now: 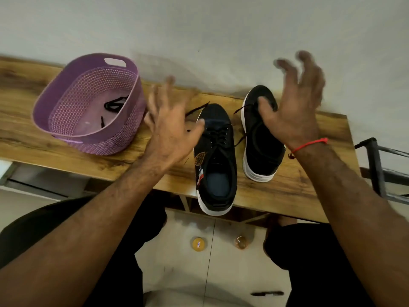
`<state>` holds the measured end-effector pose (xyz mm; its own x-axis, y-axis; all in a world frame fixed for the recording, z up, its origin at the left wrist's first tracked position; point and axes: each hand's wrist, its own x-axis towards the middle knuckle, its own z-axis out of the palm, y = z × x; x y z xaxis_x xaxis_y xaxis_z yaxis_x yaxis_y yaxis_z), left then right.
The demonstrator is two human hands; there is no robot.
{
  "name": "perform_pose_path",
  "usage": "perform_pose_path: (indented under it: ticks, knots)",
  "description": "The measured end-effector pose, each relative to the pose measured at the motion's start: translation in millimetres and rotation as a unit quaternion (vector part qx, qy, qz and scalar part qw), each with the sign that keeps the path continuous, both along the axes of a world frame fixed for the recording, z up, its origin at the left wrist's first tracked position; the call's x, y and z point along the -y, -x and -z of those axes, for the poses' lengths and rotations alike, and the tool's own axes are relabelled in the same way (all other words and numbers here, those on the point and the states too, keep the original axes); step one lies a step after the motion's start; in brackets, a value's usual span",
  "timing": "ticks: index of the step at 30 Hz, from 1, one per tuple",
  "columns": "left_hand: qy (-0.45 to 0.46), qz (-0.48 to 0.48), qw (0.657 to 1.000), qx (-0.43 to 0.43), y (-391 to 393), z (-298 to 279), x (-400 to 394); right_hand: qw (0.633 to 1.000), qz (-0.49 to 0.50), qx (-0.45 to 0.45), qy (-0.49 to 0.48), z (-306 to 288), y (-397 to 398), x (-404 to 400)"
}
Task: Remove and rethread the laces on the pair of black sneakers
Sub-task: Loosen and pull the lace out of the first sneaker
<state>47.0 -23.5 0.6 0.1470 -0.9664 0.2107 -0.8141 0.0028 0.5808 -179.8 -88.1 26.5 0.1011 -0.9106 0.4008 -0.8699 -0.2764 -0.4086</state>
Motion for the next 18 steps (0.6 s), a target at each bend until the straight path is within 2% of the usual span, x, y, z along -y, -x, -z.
perform_pose_path:
  ticks: [3,5,13,18]
  knots:
    - [0.007,0.1,0.992,0.073,0.3,5.3,-4.6,0.981,-0.167,-0.088,-0.043,0.4,-7.8,-9.9]
    - [-0.002,0.13,0.985,0.118,-0.4,6.5,-5.9,0.96,-0.226,-0.141,-0.086,3.5,-13.4,-15.3]
    - [-0.01,0.173,0.966,0.19,-1.7,0.2,-5.0,0.934,-0.261,-0.182,-0.162,6.1,-24.6,-22.2]
    - [-0.034,0.158,0.973,0.164,1.2,6.8,-6.8,0.931,-0.268,-0.17,-0.181,6.4,-24.8,-22.8]
